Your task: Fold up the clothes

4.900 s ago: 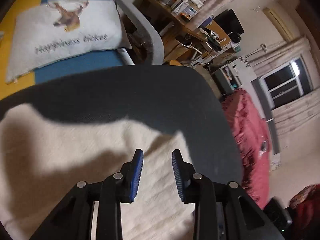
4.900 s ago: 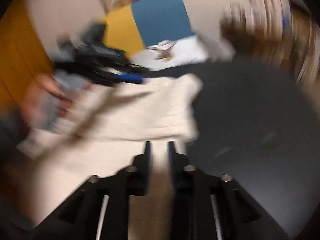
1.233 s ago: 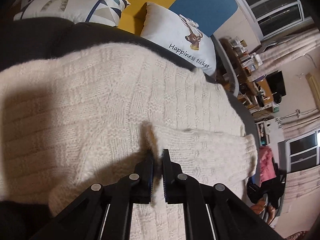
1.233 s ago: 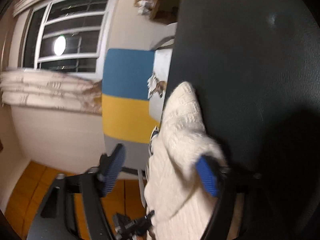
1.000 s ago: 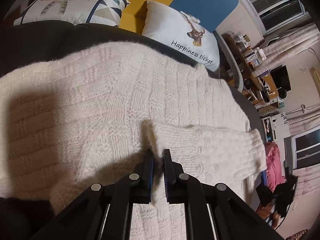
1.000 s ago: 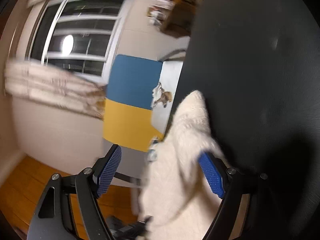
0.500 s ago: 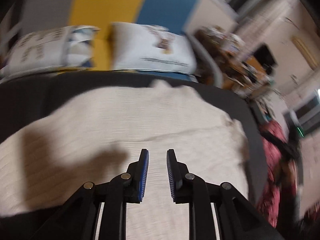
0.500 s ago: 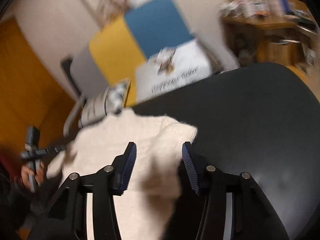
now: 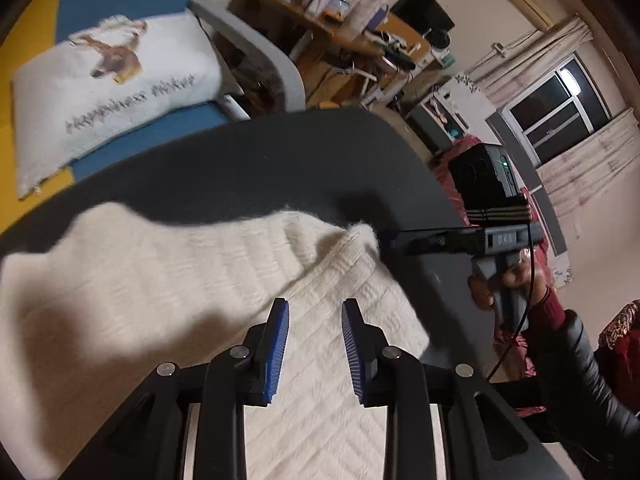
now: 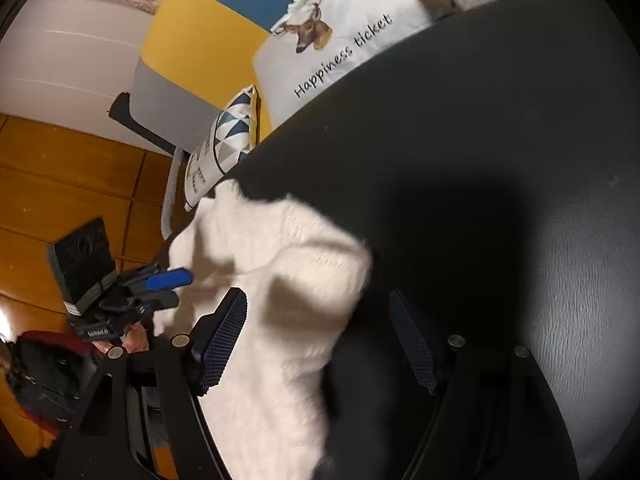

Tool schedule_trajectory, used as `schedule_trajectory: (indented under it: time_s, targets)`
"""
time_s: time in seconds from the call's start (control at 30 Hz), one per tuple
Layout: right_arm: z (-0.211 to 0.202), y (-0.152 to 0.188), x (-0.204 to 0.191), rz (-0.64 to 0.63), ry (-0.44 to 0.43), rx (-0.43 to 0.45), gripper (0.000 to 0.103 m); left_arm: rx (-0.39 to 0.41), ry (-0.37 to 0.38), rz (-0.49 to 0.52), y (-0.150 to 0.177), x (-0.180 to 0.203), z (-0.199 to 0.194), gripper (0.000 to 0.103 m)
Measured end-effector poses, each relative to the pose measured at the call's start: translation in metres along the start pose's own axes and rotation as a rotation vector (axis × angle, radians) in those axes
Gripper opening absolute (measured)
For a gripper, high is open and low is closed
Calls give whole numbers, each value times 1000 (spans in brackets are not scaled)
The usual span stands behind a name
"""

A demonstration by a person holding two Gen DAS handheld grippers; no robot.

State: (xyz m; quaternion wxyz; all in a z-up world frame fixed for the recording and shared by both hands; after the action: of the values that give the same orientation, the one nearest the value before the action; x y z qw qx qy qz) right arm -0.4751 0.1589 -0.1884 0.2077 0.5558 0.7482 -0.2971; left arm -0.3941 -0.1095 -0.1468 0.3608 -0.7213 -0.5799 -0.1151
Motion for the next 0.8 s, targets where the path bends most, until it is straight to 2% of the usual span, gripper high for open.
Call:
schedule_trajectory:
  time_s: [0.07, 0.1, 0.13, 0.17, 0.2, 0.23, 0.33, 0.4, 0.43, 0.47, 0.5, 0.63, 0.7, 0.77, 0.8]
  targets:
    - [5, -2, 1, -21, 2, 23, 77, 12, 8, 26, -1, 5, 7, 27]
    - [7, -5, 1, -33, -4, 38, 71, 13, 26, 49, 2, 12, 10, 27]
    - [8, -5, -2, -56, -9, 49, 57, 14, 41, 71, 5, 20, 14, 27]
    - [12, -4, -4, -81, -3, 48, 47, 13, 43, 91, 8, 26, 18, 27]
    - [17, -5, -7, -107, 24, 43, 28, 2, 44, 117, 15, 34, 23, 27]
    - [20, -4, -10, -131, 51, 45, 15, -12, 43, 143, 21, 41, 29, 27]
    - [19, -2, -31, -222, 88, 66, 13, -115, -20, 228, 48, 54, 56, 27]
    - [3, -1, -54, -300, 84, 117, 13, -168, -105, 327, 72, 60, 71, 27]
    - [-7, -1, -66, -344, 75, 149, 13, -141, -126, 367, 75, 65, 69, 27]
    - [-16, -2, -78, -386, 68, 178, 12, -143, -129, 365, 76, 66, 68, 27]
    - [-15, -3, -81, -409, 99, 175, 12, -145, -127, 358, 77, 68, 66, 27]
    - [18, -10, -56, -392, 283, 73, 12, -105, -13, 222, 69, 61, 50, 27]
    - [9, -11, -45, -305, 197, 87, 14, -70, 33, 142, 62, 52, 38, 27]
    - [-6, -8, -39, -227, 102, 113, 21, -32, 62, 67, 54, 41, 25, 27]
    - [-16, -6, -38, -193, 51, 132, 37, -11, 80, 24, 49, 34, 18, 27]
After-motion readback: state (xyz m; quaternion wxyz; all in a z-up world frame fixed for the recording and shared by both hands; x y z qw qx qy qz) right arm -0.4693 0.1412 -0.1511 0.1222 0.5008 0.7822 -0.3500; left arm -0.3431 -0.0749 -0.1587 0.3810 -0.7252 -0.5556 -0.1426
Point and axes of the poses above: each gripper's, at about its wrist camera, not at the fingertips, and z roughly the way its jaws point, x to its right, y to its underside, the point moved 4 cm from there along z, roughly the way its jaws point, and after that the axes turned 5 degrees about y, right-handed, at the moved point
